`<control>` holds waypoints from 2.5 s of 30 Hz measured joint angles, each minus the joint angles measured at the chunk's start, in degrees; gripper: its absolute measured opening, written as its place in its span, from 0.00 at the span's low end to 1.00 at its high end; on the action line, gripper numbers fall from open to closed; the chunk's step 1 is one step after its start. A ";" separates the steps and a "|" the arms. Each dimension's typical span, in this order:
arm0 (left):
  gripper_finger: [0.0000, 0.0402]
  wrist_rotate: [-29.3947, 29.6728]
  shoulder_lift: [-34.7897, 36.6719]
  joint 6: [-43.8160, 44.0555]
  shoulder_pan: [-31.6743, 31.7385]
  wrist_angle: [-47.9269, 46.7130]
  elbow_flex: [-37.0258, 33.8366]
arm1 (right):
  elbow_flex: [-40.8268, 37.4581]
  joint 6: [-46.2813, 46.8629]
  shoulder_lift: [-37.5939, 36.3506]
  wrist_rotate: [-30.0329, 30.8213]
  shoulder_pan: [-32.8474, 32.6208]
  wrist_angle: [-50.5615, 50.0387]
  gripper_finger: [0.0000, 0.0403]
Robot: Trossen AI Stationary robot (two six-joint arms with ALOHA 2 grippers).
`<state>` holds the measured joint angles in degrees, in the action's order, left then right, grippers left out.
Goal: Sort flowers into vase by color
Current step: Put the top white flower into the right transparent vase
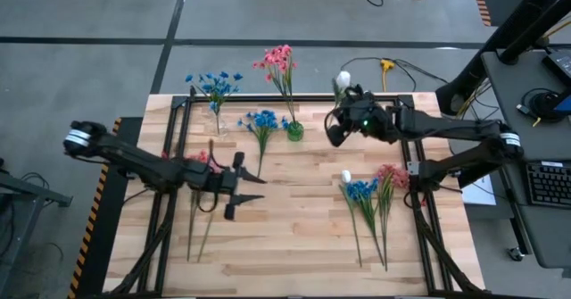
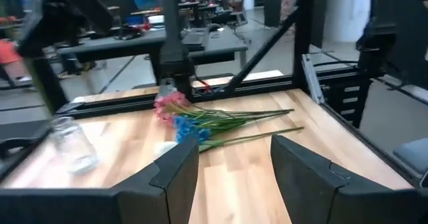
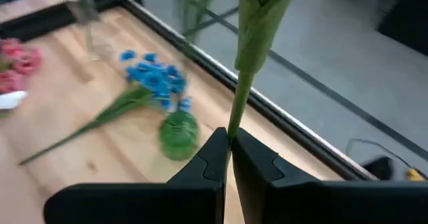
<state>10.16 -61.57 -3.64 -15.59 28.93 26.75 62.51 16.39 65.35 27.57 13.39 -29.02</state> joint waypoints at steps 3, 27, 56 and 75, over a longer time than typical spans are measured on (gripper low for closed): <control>0.42 4.26 7.46 -0.24 0.09 -9.53 0.84 | -0.38 -0.12 -1.89 0.07 3.76 -1.15 0.03; 0.42 19.34 21.05 -0.30 0.13 -27.43 3.46 | -4.14 1.00 -6.23 -1.29 13.16 -3.75 0.03; 0.42 19.51 19.59 -0.30 0.13 -27.28 3.42 | -5.65 -0.62 -7.95 -4.94 13.16 -1.59 0.03; 0.42 23.91 17.63 0.75 0.13 -27.28 3.42 | -11.25 1.13 -7.88 -0.37 13.16 1.51 0.18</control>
<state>34.06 -43.94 -2.90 -15.46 1.65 30.17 51.27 17.52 57.47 27.20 26.55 -27.51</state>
